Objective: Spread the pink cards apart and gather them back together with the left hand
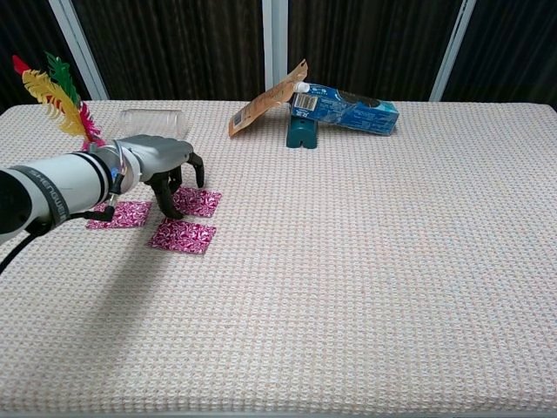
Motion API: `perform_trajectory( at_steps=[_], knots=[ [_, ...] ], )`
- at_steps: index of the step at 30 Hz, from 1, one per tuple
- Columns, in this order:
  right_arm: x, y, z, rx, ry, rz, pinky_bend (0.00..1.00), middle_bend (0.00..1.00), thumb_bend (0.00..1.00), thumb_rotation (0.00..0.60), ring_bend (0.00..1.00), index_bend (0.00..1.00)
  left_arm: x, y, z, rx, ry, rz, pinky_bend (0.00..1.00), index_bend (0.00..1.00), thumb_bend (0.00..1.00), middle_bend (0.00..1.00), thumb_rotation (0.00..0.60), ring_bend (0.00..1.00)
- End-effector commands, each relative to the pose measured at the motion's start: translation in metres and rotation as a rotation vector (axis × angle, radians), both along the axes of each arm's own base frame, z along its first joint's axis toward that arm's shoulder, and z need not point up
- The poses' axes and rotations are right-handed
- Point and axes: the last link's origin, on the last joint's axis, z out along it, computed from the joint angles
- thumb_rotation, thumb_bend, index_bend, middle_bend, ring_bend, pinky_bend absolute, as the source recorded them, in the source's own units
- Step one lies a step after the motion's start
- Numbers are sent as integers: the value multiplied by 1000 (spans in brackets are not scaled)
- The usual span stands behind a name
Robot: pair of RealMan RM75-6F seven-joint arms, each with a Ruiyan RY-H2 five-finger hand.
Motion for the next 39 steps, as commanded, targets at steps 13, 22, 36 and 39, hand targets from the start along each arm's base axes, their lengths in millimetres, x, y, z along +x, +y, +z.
perform_trajectory(
  at_steps=[13,22,36,39],
  knots=[
    [0,0,0,1,3,-4,0,69,185,566,0,94,-4,-1,-3,3,11,-2,988,441,248,895,600,910],
    [1,0,0,1,4,-3,0,69,184,575,0,94,-5,-1,2,19,-3,-4,988,485,250,899,600,914],
    [2,-1,0,-1,4,1,0,69,183,570,1,95,3,1,24,57,-34,-18,987,484,253,898,600,913],
    [2,-2,-1,3,2,3,0,69,184,575,0,95,6,-5,32,55,-50,-1,986,482,253,896,600,913]
  ],
)
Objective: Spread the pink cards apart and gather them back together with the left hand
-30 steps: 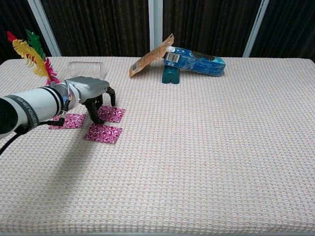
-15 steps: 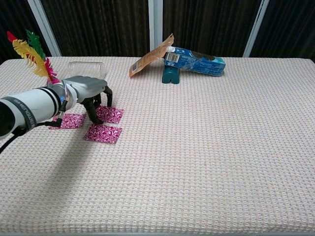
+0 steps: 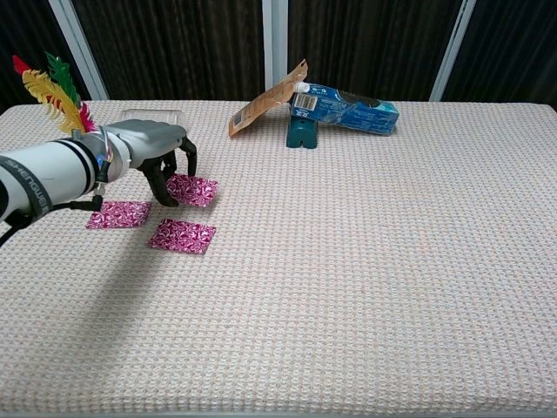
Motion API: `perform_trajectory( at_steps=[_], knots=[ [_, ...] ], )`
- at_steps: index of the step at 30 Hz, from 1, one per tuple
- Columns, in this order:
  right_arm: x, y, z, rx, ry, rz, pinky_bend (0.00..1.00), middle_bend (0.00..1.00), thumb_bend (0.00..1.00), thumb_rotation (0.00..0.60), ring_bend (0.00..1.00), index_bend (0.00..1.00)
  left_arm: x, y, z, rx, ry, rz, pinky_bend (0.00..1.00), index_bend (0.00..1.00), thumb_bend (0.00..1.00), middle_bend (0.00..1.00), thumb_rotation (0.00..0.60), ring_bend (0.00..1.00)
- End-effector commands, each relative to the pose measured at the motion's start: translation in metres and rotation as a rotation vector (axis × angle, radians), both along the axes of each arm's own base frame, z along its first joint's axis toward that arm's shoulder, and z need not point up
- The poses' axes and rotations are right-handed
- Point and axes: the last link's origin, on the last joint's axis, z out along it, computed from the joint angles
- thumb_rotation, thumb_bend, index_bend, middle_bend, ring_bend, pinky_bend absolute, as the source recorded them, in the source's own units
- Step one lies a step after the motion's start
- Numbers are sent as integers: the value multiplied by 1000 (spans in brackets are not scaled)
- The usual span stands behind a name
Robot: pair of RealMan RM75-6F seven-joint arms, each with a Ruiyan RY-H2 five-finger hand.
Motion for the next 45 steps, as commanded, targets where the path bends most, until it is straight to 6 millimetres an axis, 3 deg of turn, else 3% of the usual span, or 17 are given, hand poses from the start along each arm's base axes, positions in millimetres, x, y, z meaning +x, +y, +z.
perform_trajectory(
  at_steps=[1,18,30,45],
  knots=[
    [0,-1,-1,3,-1,2,0,69,184,574,0,95,2,-6,13,5,-21,27,986,482,253,896,600,913],
    [2,-4,-4,15,-9,16,0,68,185,568,0,95,4,-56,5,-68,-9,93,986,474,253,893,600,912],
    [1,-2,-4,14,-8,10,0,69,183,571,0,95,10,-58,-8,-69,12,107,986,471,253,893,600,912],
    [0,-2,-4,14,-9,7,0,69,186,572,0,94,9,-61,-11,-83,32,112,985,456,253,893,600,912]
  ],
)
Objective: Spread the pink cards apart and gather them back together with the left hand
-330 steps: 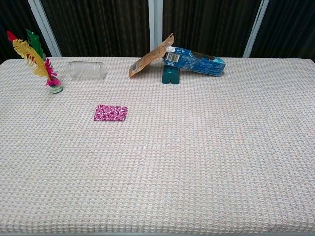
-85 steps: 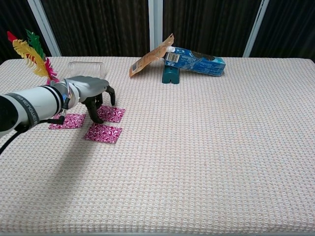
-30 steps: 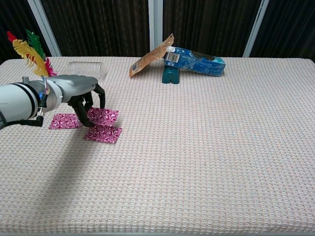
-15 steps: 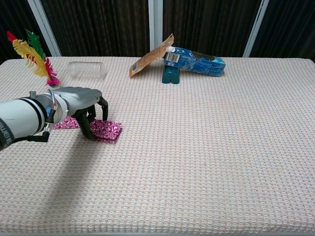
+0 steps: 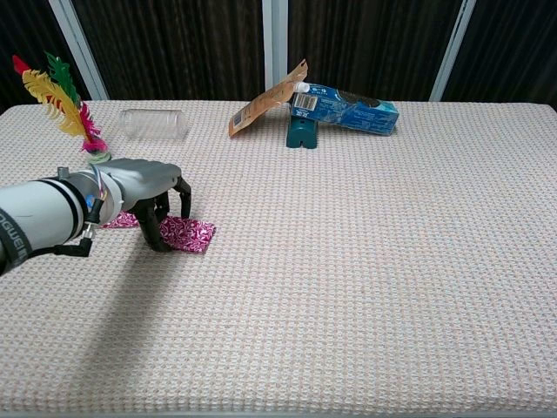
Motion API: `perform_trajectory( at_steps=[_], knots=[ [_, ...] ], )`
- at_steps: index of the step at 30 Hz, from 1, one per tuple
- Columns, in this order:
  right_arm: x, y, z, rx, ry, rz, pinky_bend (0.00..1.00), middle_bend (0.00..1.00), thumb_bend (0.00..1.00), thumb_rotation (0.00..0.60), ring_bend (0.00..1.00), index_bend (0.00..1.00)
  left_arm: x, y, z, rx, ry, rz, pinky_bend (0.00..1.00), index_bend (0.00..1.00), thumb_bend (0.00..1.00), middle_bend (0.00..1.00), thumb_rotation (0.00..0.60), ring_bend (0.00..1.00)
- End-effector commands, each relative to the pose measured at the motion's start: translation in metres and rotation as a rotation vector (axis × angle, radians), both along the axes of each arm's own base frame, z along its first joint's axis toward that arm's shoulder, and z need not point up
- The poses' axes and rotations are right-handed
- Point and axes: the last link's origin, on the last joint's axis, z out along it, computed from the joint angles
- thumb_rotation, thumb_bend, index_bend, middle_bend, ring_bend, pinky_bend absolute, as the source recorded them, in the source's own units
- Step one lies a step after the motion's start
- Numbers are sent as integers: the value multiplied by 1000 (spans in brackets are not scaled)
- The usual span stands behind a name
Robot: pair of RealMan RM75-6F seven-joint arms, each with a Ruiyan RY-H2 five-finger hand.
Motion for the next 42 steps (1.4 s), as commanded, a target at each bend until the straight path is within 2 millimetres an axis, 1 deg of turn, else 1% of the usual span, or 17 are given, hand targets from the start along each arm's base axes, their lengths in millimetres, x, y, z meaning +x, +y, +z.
perform_trajectory(
  at_steps=[1,16,23,25,27,30,33,37,39,42],
  knots=[
    [0,0,0,1,0,-2,0,69,186,572,0,95,0,0,-1,-1,4,-1,985,451,253,893,600,912],
    [-1,1,0,0,0,-4,0,70,185,571,0,95,-2,1,-2,-3,15,-2,983,418,253,892,600,911],
    [-2,1,1,-5,0,-6,0,71,185,570,0,94,2,0,-1,-5,5,-9,983,376,253,891,600,911],
    [-2,1,2,-6,-1,-5,0,72,184,572,0,94,3,0,1,-5,-8,-11,982,363,253,891,600,911],
    [-2,1,2,-7,-1,-6,0,72,185,571,0,95,4,3,9,24,-27,-13,982,355,253,891,600,911],
    [-2,0,2,-6,-1,-1,0,72,186,569,0,95,-7,11,24,83,-18,0,981,355,253,892,600,911],
    [-1,0,2,-6,-4,1,0,73,184,577,0,95,-26,19,34,113,17,41,981,360,253,892,600,911],
    [-1,-1,0,1,-8,4,0,72,183,571,0,94,-49,22,38,121,54,94,981,365,253,892,600,911],
    [0,-1,-1,3,-8,9,0,73,185,570,1,95,-57,21,37,118,64,116,981,365,253,892,600,911],
    [2,-2,-2,6,-6,15,0,73,185,574,0,95,-66,20,34,115,74,133,981,365,253,892,600,911]
  ],
)
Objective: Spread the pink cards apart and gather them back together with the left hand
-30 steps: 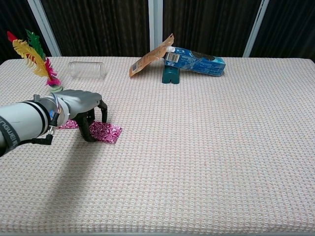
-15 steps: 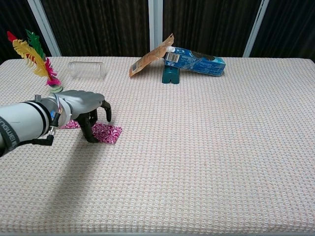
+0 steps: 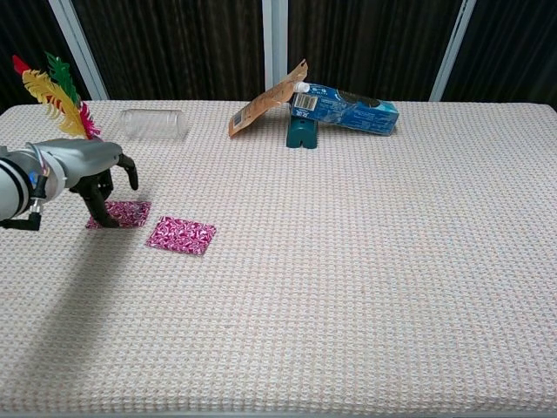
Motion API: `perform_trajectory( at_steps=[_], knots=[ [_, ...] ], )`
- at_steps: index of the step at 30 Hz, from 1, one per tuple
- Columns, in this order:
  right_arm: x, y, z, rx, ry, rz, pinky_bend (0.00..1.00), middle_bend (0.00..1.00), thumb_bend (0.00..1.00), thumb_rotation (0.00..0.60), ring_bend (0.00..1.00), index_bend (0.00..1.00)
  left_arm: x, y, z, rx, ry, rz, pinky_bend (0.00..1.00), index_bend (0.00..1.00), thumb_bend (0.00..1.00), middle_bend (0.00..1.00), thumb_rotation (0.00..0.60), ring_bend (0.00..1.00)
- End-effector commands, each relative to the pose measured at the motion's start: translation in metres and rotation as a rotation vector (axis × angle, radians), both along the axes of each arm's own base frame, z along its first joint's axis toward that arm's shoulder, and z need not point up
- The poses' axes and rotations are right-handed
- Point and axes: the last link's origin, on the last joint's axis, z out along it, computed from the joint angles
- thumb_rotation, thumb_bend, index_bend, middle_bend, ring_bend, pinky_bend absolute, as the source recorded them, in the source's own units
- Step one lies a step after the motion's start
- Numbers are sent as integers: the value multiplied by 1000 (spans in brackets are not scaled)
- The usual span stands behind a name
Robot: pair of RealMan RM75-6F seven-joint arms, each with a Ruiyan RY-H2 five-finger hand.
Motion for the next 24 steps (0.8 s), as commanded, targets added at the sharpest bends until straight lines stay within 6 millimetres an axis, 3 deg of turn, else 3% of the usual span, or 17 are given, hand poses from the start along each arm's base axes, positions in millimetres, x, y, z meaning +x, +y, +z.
perform_trajectory(
  at_steps=[1,17,24],
  knots=[
    [2,0,0,2,2,5,0,73,185,577,0,95,-9,-3,-4,-8,2,24,981,365,253,892,600,911],
    [5,-1,0,2,12,2,0,72,183,574,0,95,-18,2,-11,19,2,35,981,365,253,893,600,911],
    [5,0,0,1,15,-1,0,72,185,572,0,94,-21,2,-14,33,12,31,981,410,253,894,600,912]
  ],
)
